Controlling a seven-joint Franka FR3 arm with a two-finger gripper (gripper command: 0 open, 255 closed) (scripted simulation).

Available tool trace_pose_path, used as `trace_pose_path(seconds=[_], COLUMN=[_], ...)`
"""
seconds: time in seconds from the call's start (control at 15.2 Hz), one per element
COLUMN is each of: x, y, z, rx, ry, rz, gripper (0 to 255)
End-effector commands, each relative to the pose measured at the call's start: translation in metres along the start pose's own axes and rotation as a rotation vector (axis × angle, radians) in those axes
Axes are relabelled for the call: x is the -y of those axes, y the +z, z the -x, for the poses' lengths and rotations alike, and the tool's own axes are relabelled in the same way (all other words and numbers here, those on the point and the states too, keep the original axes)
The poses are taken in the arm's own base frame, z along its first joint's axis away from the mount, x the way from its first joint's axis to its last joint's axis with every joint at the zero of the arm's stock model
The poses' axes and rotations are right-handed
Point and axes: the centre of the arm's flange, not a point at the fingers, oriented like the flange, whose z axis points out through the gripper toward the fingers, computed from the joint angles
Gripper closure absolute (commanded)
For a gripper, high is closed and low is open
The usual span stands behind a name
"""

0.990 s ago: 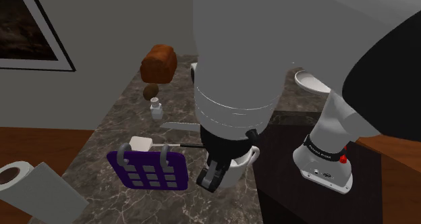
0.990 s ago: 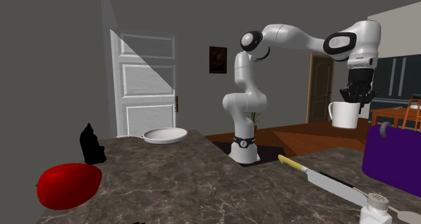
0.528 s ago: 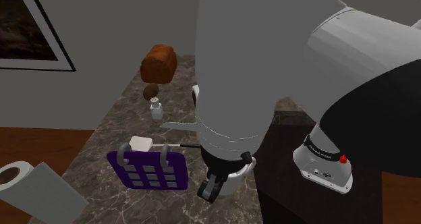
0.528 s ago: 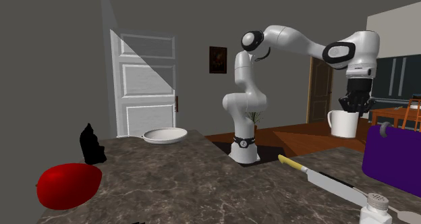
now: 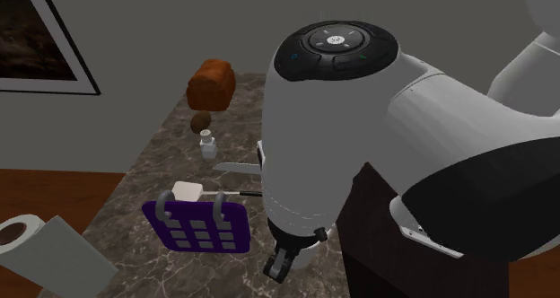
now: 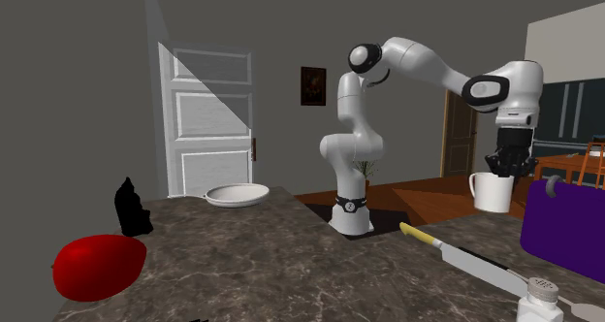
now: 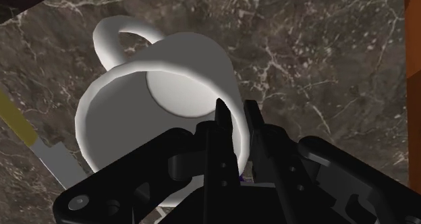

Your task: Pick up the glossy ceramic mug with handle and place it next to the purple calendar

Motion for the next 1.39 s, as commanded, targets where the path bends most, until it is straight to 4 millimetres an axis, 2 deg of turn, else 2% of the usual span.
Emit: trace_pose_path(seconds=[0.0, 0.53, 1.06, 1.12, 1.32], x=[0.001, 0.004, 0.004, 0.004, 0.004], y=[0.011, 0.054, 0.054, 0.054, 0.054], z=[0.0, 0.003, 0.003, 0.003, 0.003], rx=[-0.001, -0.001, -0.001, -0.001, -0.001], ry=[0.0, 0.0, 0.0, 0.0, 0.0], rz=[-0.001, -0.001, -0.001, -0.001, -0.001], gripper=[255, 255, 255, 0, 0])
